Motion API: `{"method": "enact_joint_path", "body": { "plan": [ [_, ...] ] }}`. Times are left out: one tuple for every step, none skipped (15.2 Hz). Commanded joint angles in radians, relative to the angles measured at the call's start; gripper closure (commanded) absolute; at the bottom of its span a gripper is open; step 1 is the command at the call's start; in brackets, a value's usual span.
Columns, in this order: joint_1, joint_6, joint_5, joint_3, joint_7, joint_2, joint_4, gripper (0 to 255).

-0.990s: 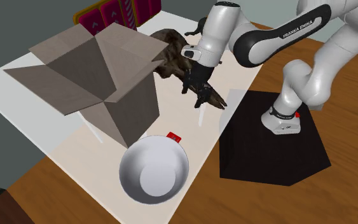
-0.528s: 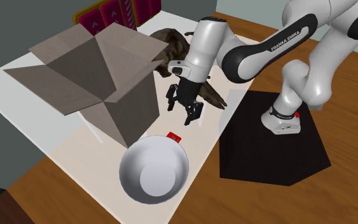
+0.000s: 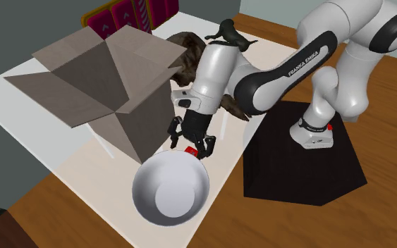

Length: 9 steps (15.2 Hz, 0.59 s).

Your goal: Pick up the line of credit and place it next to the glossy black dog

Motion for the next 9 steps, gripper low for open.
{"method": "enact_joint_path", "body": {
  "plan": [
    [0.008, 0.022, 0.005, 0.008, -0.011, 0.027, 0.011, 0],
    [0.010, 0.031, 0.005, 0.010, -0.011, 0.037, 0.013, 0],
    [0.012, 0.040, 0.005, 0.011, -0.011, 0.048, 0.016, 0],
    [0.014, 0.049, 0.005, 0.013, -0.011, 0.059, 0.019, 0],
    [0.017, 0.058, 0.004, 0.014, -0.011, 0.071, 0.023, 0],
    [0.019, 0.066, 0.004, 0.015, -0.011, 0.082, 0.026, 0],
    [0.020, 0.071, 0.004, 0.016, -0.011, 0.088, 0.028, 0],
    [0.020, 0.071, 0.004, 0.016, -0.011, 0.088, 0.028, 0],
    [0.020, 0.071, 0.004, 0.016, -0.011, 0.088, 0.029, 0]
  ]
}}
